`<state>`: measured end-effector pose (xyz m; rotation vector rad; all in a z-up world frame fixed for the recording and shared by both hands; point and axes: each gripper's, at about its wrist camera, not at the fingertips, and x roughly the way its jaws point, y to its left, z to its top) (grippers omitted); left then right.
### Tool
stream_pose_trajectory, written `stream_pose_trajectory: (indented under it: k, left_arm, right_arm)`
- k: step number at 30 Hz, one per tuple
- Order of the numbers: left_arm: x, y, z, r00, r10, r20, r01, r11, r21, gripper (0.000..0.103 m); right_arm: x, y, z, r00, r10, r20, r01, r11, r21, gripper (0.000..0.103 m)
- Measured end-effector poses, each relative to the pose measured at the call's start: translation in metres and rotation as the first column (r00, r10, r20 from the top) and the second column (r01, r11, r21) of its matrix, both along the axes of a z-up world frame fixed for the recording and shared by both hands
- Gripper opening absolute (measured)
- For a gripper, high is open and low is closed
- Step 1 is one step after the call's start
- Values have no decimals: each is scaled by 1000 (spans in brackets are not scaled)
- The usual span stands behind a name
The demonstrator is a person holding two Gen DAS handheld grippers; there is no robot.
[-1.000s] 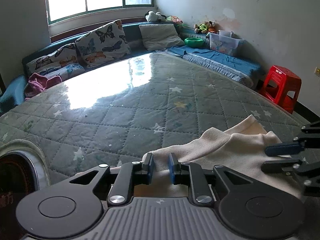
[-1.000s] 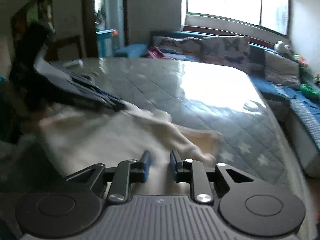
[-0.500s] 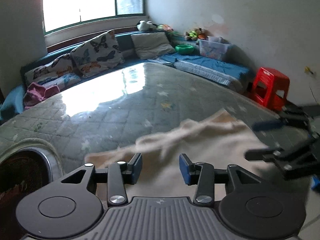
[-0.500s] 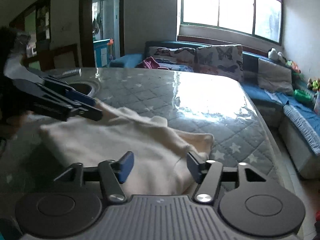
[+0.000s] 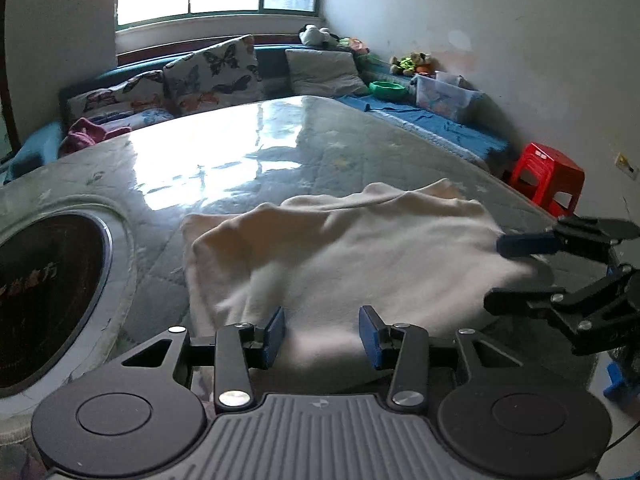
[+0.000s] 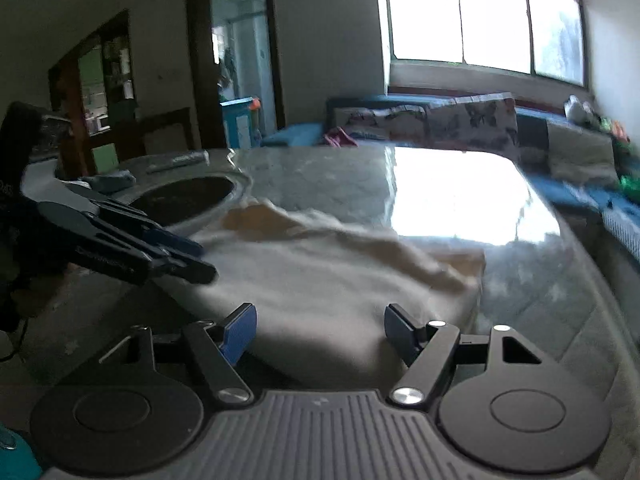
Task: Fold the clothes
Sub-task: 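Smooth the folded sweatshirt with both open grippers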
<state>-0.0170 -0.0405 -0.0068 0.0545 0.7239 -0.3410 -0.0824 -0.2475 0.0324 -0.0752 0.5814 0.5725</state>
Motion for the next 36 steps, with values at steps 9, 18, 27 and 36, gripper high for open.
stream_pose_trajectory:
  k: [9,18,27,36]
  left_arm:
    - [1,9,5,1000,28,-6,-28,999,-43,46]
    - [36,0,16,999,46,-15,-47,997,-63,46]
    - [85,-3,5,990,123,-70,-128,990,-60,46]
    - [87,8,5,985,157,-67,-163,981,-106,46]
  right_arm:
    - [4,-12,-5,1000,-17,-25,19,998,61,79]
    - [6,-8,-8,999,-15,-45,18,997,73,90]
    - [6,-8,-11,998,-1,-55,8,993,121,102]
    - [7,-10,-12,997,1,-71,11,986,164,103]
